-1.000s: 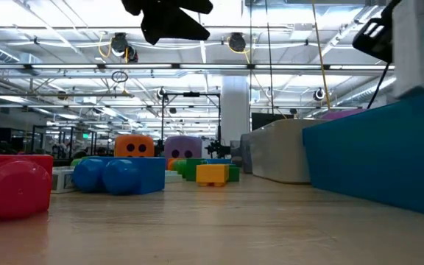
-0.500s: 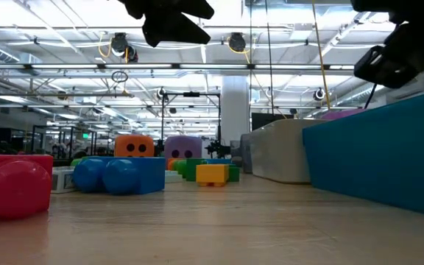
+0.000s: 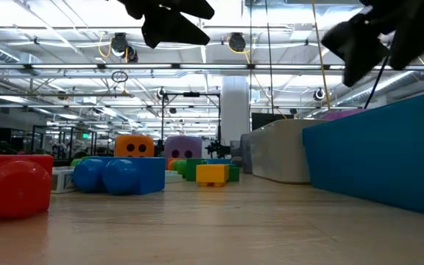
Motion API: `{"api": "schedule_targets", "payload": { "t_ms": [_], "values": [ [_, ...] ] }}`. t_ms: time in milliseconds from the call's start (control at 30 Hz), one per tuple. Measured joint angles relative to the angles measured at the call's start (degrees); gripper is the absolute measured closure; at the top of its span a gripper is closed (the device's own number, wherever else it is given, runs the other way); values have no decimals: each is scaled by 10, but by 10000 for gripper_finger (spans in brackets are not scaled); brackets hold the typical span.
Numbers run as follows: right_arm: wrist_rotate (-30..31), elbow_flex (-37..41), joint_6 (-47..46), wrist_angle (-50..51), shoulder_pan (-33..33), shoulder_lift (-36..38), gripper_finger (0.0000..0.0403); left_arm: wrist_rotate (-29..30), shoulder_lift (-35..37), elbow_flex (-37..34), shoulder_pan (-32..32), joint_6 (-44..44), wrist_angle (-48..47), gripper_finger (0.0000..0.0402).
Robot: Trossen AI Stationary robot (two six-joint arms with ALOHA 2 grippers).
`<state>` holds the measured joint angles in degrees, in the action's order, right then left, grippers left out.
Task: Pick & Place Toys
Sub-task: Put the black deck of cards into the blue bin
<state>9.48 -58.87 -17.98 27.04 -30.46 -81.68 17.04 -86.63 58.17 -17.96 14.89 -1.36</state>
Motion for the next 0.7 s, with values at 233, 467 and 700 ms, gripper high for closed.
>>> {"api": "schedule_targets", "payload": {
  "t_ms": [233,467,700],
  "values": [
    [57,0,94,-105,0,31,175,-77,3,0,0,90,-161,133],
    [56,0,165,-167,0,32,179,-144,4,0,-18,221,-392,133],
    [58,0,173,-182,0,31,193,-138,4,0,-73,341,-507,133]
  ]
}}
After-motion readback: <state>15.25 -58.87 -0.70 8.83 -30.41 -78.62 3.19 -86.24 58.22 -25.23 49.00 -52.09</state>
